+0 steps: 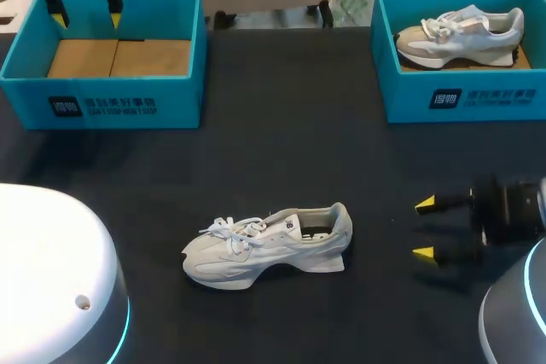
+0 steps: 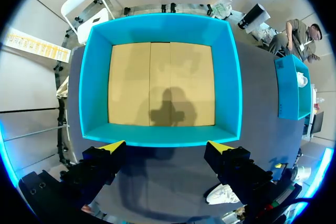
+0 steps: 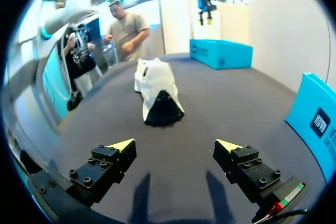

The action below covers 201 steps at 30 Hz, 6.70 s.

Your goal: Take the shoe out of the shoebox, open the shoe tongue, remove and reinsert the insole, then place the shoe into the shoebox

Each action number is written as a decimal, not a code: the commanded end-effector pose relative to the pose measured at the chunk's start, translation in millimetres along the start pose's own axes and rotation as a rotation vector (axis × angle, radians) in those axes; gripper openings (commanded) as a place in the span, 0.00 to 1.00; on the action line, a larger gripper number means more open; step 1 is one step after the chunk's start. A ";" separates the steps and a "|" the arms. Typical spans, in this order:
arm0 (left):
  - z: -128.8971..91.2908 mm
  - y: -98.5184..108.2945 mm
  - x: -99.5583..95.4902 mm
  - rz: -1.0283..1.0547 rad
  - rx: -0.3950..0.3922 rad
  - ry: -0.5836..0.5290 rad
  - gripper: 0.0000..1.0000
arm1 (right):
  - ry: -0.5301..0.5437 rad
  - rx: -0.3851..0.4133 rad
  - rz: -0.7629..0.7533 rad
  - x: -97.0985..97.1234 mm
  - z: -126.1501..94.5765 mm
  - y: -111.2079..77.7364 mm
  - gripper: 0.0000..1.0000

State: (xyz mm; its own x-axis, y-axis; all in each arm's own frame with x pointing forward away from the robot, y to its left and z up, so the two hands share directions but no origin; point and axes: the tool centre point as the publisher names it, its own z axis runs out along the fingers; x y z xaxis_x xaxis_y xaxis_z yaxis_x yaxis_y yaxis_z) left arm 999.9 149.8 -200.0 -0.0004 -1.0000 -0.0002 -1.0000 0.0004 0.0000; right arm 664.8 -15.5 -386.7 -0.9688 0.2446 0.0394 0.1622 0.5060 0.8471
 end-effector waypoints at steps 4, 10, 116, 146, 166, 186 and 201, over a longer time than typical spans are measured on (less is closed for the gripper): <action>0.1 -0.1 -0.1 0.000 0.000 0.000 1.00 | -0.003 -0.059 -0.009 1.5 0.5 -7.5 1.00; 0.1 -0.1 -0.1 0.000 0.000 0.000 1.00 | -0.003 -0.059 -0.009 1.5 0.5 -7.5 1.00; 0.1 -0.1 -0.1 0.000 0.000 0.000 1.00 | 0.163 -0.206 -0.107 -27.3 71.8 15.5 1.00; 0.1 -0.1 -0.1 0.000 0.000 0.000 1.00 | 0.209 -0.228 -0.137 -4.6 90.1 27.9 1.00; 0.1 -0.1 -0.1 0.000 0.000 0.000 1.00 | 0.229 -0.254 -0.144 2.9 107.1 35.8 1.00; 0.1 -0.1 -0.1 0.000 0.000 0.000 1.00 | 0.261 -0.288 -0.157 11.0 125.2 49.8 1.00; 0.1 -0.1 -0.1 0.000 0.000 0.000 1.00 | 0.281 -0.296 -0.147 22.0 134.3 54.1 1.00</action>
State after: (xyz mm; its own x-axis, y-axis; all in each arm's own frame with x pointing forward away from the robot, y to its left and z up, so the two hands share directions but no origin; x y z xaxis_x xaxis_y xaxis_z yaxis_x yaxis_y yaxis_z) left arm 1000.0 149.9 -200.0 -0.0001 -1.0000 -0.0001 -1.0000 0.0001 0.0000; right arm 678.8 125.0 -410.4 -0.9974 -0.0702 0.0182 0.0001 0.2492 0.9684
